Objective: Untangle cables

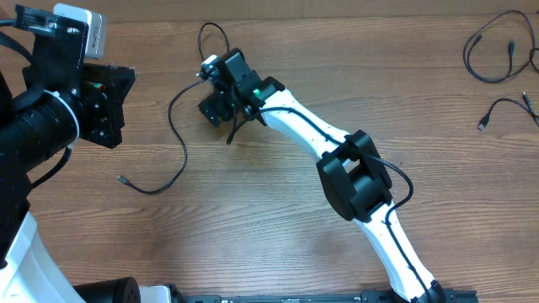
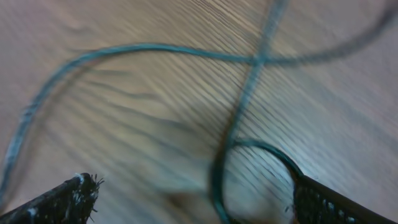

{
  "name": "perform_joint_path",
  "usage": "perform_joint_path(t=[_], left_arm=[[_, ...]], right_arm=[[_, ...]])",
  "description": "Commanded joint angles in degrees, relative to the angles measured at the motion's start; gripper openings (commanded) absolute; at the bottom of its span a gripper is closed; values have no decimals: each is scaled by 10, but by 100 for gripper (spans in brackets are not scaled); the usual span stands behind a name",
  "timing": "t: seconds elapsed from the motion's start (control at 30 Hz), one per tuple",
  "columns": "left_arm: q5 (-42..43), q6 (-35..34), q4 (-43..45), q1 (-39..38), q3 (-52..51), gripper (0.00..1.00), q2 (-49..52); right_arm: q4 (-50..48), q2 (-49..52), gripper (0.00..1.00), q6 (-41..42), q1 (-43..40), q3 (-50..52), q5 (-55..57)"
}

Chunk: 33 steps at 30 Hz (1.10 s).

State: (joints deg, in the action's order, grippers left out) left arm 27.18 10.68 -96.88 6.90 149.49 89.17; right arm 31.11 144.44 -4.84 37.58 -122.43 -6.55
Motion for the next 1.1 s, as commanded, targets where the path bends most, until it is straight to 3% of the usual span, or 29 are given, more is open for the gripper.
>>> perform_joint_path(t=[0.0,0.1,0.23,0.3,0.37,0.5,0.8,1.07], left_arm=[[-1,0,1,2,-2,4,4],[-1,0,1,2,-2,4,4],[-1,-5,1,2,-2,4,4],[-1,-5,1,2,-2,4,4],[-1,-4,1,2,-2,4,4],[-1,-4,1,2,-2,4,4],[-1,-5,1,2,-2,4,4],[-2,-5,1,2,-2,4,4]], right_arm=[[-5,14,96,136,-40,-14,3],[1,14,94,225,-68,-13,-1],[9,14,77,296,-106,-13,-49],[13,14,73,332,-116,-13,-67],[12,16,74,340,-117,-13,-84],[13,16,86,340,-104,-13,-86],[14,17,86,330,-45,-13,-18],[30,34,86,331,-46,-13,-12]])
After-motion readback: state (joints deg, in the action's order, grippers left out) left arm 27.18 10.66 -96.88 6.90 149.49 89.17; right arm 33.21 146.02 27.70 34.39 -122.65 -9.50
